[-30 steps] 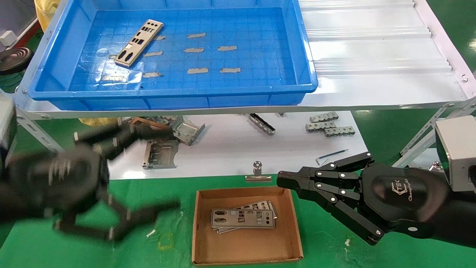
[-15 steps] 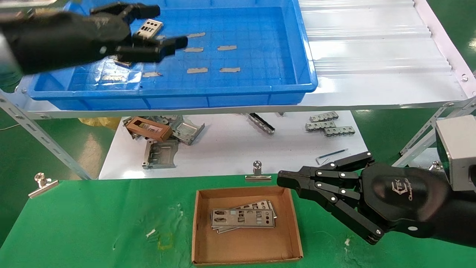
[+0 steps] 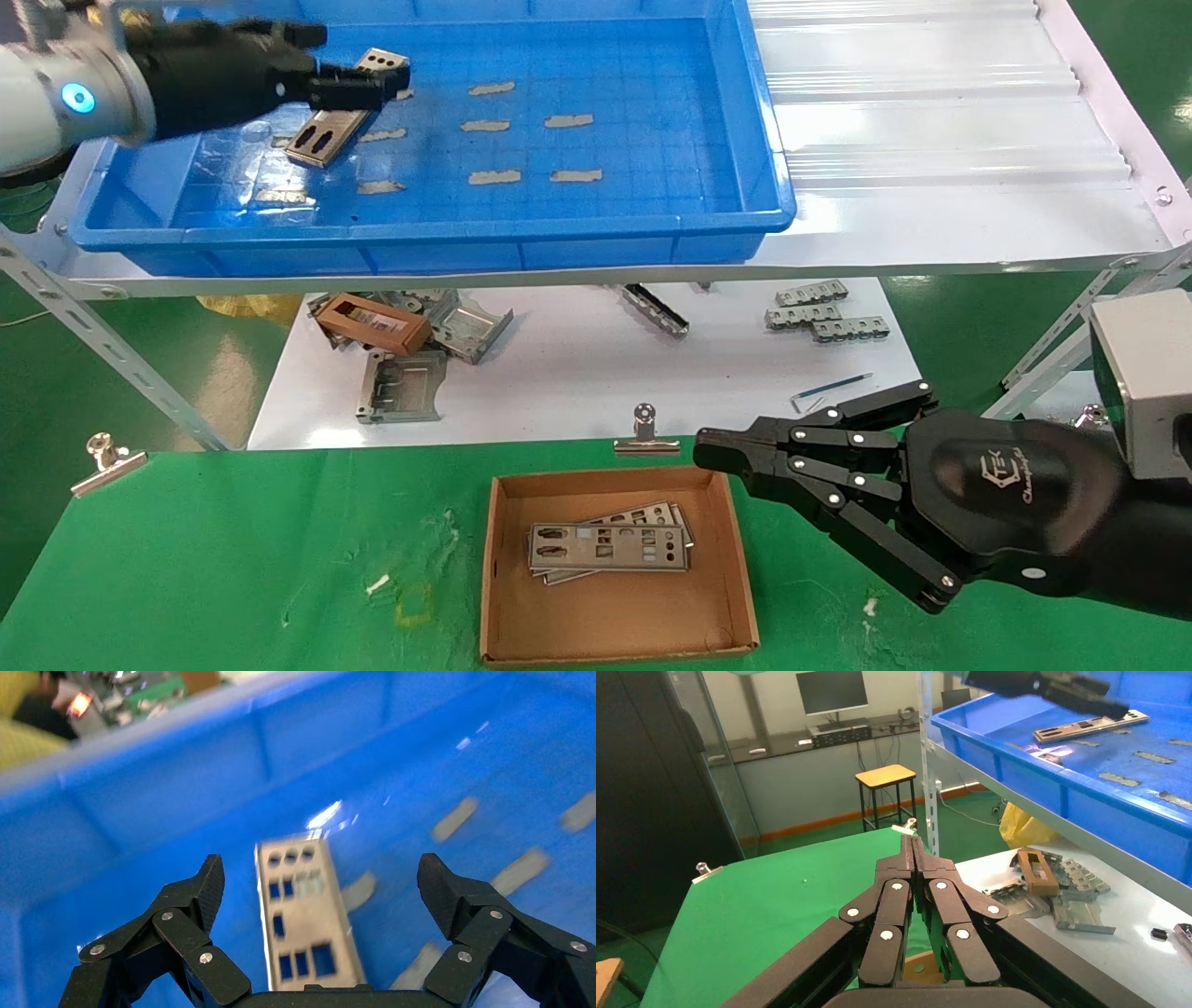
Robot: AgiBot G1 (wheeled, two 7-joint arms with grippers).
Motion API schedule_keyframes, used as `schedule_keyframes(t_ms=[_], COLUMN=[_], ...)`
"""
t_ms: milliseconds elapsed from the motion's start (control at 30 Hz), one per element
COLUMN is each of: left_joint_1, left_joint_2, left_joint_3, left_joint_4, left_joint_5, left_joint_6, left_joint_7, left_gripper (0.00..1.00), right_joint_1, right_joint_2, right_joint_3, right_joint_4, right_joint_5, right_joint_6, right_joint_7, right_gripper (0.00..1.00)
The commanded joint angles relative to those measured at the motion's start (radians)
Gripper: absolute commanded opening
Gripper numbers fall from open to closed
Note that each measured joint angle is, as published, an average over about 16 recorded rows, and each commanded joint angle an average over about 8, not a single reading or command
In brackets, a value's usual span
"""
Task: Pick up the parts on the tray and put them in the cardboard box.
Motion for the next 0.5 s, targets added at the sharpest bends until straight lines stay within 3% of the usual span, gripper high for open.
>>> schedule_keyframes(t_ms=[33,100,233,300,433,500], left_joint_1=[-0.009,-0.012,-0.014,-0.015,-0.017,-0.018], left_joint_2=[0.019,0.027,0.037,0.041,0.045,0.046], left_joint_3=[0.003,-0.002,-0.014,-0.02,-0.027,-0.029], left_joint_4=[0.043,0.067,0.101,0.113,0.128,0.133], left_joint_5=[0.008,0.002,-0.016,-0.024,-0.034,-0.037], left_joint_6=[-0.038,-0.044,-0.051,-0.055,-0.063,-0.065], left_joint_7=[0.012,0.01,0.005,0.004,0.009,0.013], left_gripper=[1.0,1.0,0.95,0.78,0.28,0.08], right_joint_1=[0.0,0.0,0.0,0.0,0.0,0.0], right_joint_2=[0.0,0.0,0.0,0.0,0.0,0.0], right_joint_3=[0.0,0.0,0.0,0.0,0.0,0.0], right_joint_4=[0.0,0.0,0.0,0.0,0.0,0.0], right_joint_5=[0.0,0.0,0.0,0.0,0.0,0.0], right_joint_6=[0.0,0.0,0.0,0.0,0.0,0.0], right_joint_7=[0.0,0.0,0.0,0.0,0.0,0.0], right_gripper=[0.84,1.0,1.0,1.0,1.0,1.0])
